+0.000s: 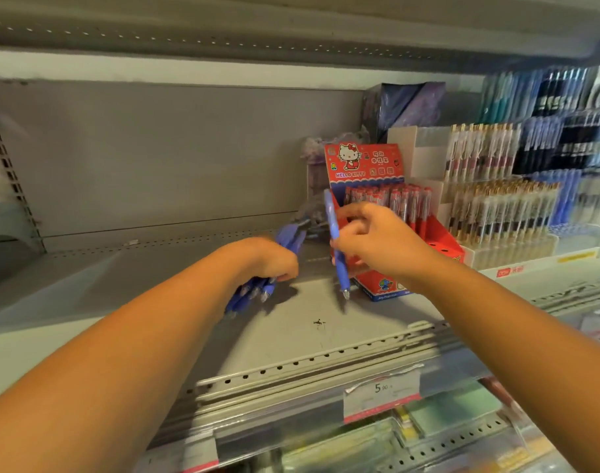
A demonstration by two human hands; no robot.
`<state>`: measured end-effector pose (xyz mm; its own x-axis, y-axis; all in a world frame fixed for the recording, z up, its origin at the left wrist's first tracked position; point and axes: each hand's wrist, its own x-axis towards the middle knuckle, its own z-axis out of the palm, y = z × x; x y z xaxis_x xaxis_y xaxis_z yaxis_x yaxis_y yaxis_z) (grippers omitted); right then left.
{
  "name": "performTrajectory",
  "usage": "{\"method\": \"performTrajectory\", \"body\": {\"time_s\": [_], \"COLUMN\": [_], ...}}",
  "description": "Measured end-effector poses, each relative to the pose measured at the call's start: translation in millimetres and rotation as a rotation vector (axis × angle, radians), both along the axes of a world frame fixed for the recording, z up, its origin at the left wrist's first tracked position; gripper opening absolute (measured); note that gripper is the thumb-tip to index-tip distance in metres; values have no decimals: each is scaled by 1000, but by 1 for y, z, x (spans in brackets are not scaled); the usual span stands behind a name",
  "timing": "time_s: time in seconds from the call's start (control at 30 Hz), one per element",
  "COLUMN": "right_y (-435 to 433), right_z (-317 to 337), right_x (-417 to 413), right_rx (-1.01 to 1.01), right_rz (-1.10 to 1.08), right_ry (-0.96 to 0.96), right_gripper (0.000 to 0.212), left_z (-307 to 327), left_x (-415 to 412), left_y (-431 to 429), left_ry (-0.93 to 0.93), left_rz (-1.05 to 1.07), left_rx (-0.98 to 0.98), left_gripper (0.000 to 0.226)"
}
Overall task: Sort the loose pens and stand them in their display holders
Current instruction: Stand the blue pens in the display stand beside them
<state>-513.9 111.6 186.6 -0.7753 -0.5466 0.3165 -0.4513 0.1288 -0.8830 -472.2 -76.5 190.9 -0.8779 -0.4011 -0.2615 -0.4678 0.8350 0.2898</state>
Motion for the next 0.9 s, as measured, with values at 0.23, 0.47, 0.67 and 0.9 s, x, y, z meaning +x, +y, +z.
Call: {"method": "performTrajectory", "body": {"time_s": [0.23,0.47,0.67,0.9], "right_y": [69,181,302,387], "right_z": [1,11,10,1], "right_x": [8,-2,-30,-75], "right_rx": [-476,-692,-705,-551], "right_rz": [15,-156,-219,-208], "right_ry": [-170,-216,-121,-16], "right_gripper": [22,21,20,6], "left_z": [30,23,8,-7], "left_x": [27,-14,-57,-100], "left_y": [66,202,307,396], "left_ry": [781,1016,1038,1061], "left_rz": [-392,-561,-588,-512], "left_rx": [744,982,1190,1221], "left_gripper": [13,14,18,33]}}
